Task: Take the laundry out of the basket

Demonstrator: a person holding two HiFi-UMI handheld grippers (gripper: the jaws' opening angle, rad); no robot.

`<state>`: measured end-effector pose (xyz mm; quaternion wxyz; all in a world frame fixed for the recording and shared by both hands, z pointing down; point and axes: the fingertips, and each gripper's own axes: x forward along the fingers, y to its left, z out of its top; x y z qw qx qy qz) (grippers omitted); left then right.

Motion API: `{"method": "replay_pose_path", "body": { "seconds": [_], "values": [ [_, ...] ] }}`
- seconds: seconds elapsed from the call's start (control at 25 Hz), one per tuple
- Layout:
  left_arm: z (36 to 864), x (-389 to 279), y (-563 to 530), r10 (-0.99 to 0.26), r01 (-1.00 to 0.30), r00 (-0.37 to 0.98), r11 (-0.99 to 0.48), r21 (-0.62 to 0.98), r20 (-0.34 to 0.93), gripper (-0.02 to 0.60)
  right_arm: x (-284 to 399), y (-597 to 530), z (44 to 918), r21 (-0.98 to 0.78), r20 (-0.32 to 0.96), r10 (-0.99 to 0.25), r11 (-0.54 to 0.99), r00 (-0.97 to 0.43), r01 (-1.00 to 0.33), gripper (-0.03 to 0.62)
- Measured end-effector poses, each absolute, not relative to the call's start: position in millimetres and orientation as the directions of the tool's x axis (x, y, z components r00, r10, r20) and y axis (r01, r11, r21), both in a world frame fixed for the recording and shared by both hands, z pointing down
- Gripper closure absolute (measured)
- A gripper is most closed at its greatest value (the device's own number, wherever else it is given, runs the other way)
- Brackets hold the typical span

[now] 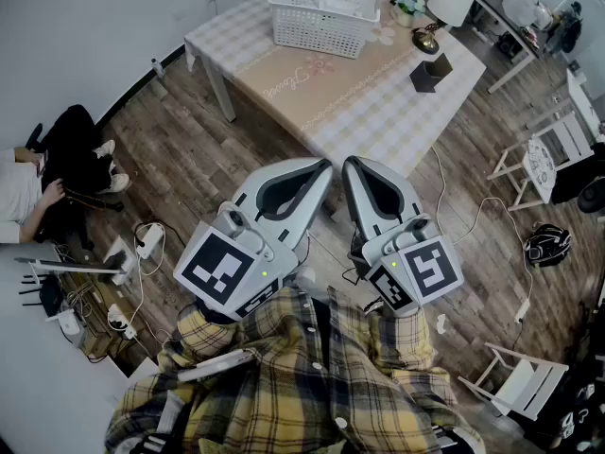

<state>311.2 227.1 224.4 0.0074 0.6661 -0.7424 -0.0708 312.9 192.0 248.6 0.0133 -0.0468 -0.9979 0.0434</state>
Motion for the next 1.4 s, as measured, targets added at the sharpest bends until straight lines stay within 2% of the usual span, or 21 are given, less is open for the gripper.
{"method": "replay_pose_path", "body": {
  "seconds": [0.88,1.08,1.4],
  "values": [
    [241,341,225,-0.978,-0.972,-0.203,0.195,0.130,-0.055,0.571,348,182,266,-0.106,0.026,0.137,0.985,-0.990,0.134,0.595],
    [247,318,227,-0.972,-0.967,-0.229,0.220,0.130,-0.060,0.570,325,179,272,-0.107,0.031,0.149,0.984,-0.988,0.145,0.595],
    [247,244,226,-0.968,-0.965,-0.242,0.232,0.123,-0.071,0.571,255,168,274,-0.112,0.033,0.132,0.985,-0.991,0.128,0.595]
  ]
}}
